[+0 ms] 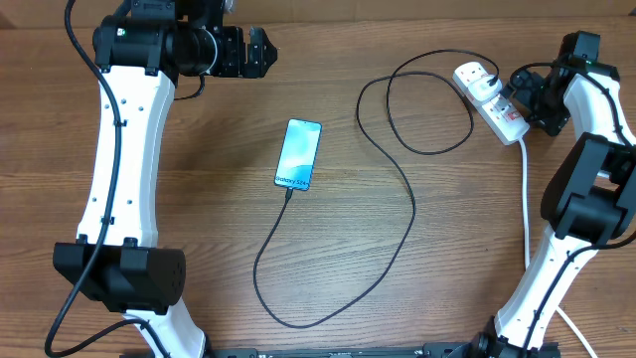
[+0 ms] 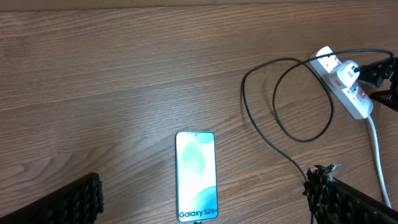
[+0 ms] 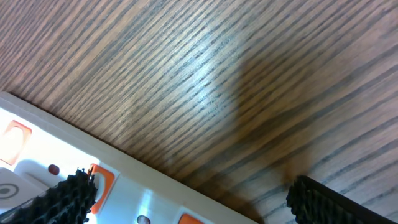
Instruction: Plug charger to phone and switch on socket
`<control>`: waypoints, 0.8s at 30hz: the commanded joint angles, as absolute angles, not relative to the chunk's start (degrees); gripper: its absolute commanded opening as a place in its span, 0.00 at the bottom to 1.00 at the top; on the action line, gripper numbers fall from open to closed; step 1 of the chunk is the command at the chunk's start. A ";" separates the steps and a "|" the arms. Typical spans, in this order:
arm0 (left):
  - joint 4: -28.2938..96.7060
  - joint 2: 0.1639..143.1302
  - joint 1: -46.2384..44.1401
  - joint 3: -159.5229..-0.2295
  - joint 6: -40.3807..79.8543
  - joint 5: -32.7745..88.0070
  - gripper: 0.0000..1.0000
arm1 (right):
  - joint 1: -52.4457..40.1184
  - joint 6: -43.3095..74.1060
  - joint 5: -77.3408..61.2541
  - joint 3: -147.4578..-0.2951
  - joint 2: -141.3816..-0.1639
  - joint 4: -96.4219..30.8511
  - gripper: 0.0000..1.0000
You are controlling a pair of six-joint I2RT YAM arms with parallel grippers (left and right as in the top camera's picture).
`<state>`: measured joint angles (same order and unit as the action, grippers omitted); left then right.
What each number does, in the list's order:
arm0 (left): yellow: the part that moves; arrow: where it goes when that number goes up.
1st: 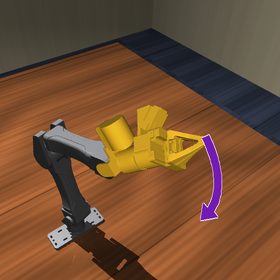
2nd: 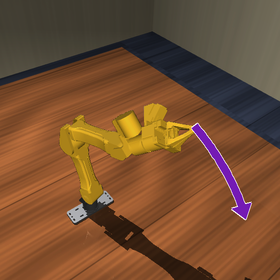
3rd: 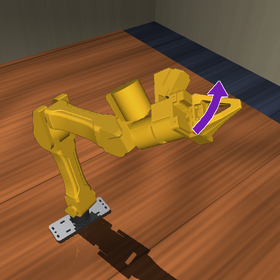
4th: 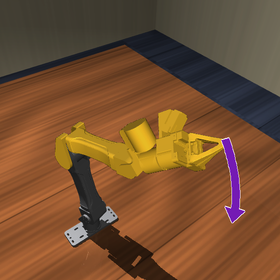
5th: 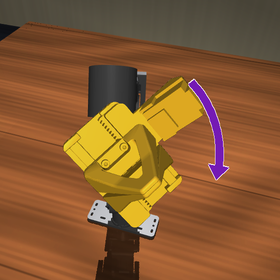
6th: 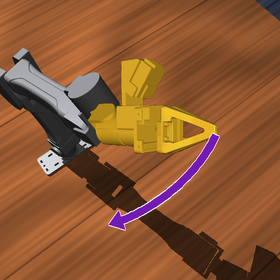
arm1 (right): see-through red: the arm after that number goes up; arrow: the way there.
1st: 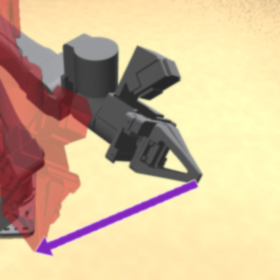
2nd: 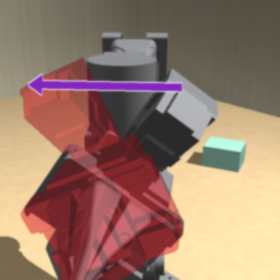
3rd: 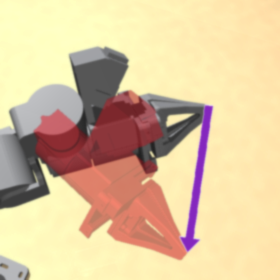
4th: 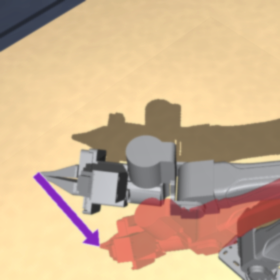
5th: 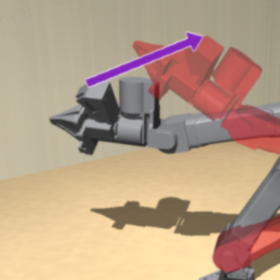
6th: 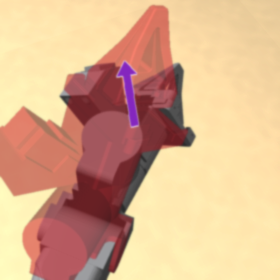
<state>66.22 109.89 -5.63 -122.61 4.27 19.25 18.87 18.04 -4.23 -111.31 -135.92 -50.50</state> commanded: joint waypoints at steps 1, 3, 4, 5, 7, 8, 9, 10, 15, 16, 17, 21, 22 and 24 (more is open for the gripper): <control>66.19 110.30 -6.02 -122.74 3.62 18.87 1.00 | 18.00 16.27 -4.62 -109.69 -136.86 -52.60 1.00; 66.19 110.30 -6.02 -122.74 3.62 18.87 1.00 | 17.93 16.27 -4.64 -109.69 -136.86 -52.62 1.00; 66.19 110.30 -6.02 -122.74 3.62 18.87 1.00 | 17.80 16.25 -4.62 -109.69 -136.86 -52.69 1.00; 66.19 110.30 -6.02 -122.74 3.60 18.87 1.00 | 17.65 16.25 -4.62 -109.69 -136.86 -52.80 1.00; 66.19 110.30 -6.02 -122.74 3.62 18.87 1.00 | 17.23 16.21 -4.62 -109.69 -136.86 -52.77 1.00; 66.19 110.30 -6.02 -122.74 3.62 18.87 1.00 | 16.97 16.21 -4.62 -109.69 -136.86 -52.69 1.00; 66.19 110.30 -6.02 -122.74 3.62 18.87 1.00 | 16.58 16.21 -4.60 -109.69 -136.86 -52.49 1.00; 66.19 110.30 -6.02 -122.72 3.60 18.87 0.99 | 16.27 16.21 -4.60 -109.69 -136.86 -52.25 1.00; 66.19 110.30 -6.02 -122.74 3.62 18.87 1.00 | 15.14 16.21 -4.58 -109.65 -136.88 -51.53 1.00; 66.19 110.30 -6.02 -122.74 3.62 18.87 1.00 | 15.03 16.21 -4.58 -109.65 -136.88 -51.48 1.00; 66.19 110.30 -6.02 -122.74 3.62 18.87 1.00 | 14.98 16.23 -4.58 -109.65 -136.88 -51.46 1.00; 66.19 110.30 -6.02 -122.74 3.62 18.87 1.00 | 14.96 16.21 -4.56 -109.56 -137.05 -51.75 1.00; 66.19 110.30 -6.02 -122.74 3.62 18.87 1.00 | 14.96 16.21 -4.58 -109.51 -137.08 -51.79 1.00; 66.19 110.30 -6.02 -122.74 3.62 18.87 1.00 | 14.96 16.23 -4.60 -109.23 -137.08 -51.77 1.00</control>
<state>66.22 109.89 -5.63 -122.61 4.27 19.22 17.96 18.00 -3.03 -111.31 -135.79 -50.04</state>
